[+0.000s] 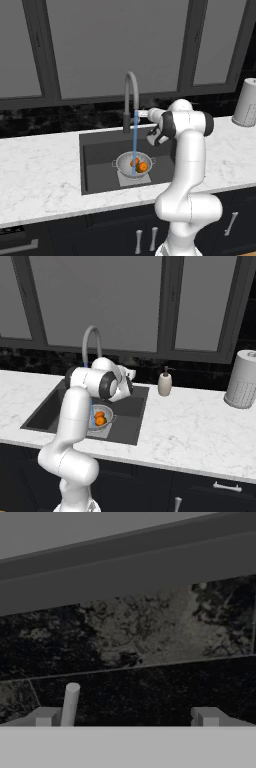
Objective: Put the colander in the sink, put the tangerine, kiwi, orange in the colander, and turn on the sink faucet and pour water over the colander.
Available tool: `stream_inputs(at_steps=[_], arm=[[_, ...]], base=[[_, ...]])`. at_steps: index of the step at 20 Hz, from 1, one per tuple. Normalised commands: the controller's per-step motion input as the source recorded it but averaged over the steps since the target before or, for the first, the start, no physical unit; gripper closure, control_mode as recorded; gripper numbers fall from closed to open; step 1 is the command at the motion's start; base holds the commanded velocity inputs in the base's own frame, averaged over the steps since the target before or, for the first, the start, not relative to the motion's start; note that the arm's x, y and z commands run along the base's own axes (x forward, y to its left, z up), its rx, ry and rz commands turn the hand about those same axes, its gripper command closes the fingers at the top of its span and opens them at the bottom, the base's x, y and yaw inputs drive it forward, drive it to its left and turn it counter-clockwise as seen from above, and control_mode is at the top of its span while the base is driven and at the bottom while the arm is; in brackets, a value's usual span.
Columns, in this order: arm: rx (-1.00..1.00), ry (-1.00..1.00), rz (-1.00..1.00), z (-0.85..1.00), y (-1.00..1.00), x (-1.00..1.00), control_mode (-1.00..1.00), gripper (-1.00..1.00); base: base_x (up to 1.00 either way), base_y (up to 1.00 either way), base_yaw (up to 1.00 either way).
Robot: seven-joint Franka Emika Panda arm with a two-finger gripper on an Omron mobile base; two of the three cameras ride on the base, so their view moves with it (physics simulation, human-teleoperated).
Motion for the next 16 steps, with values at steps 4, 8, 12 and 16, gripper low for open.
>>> stream_inputs(at_steps=[4, 8, 12, 16], arm=[[0.03, 0.00, 0.00, 0.00, -0.81, 0.00, -1.00, -1.00], [0.02, 0.00, 0.00, 0.00, -0.71, 0.00, -1.00, -1.00], [0.02, 0.00, 0.00, -0.01, -0.53, 0.00, -1.00, -1.00], [0.00, 0.00, 0.00, 0.00, -0.10, 0.00, -1.00, -1.00]], base=[[0.00, 0.00, 0.00], [0.00, 0.00, 0.00], [0.00, 0.00, 0.00], [0.00, 0.00, 0.00]])
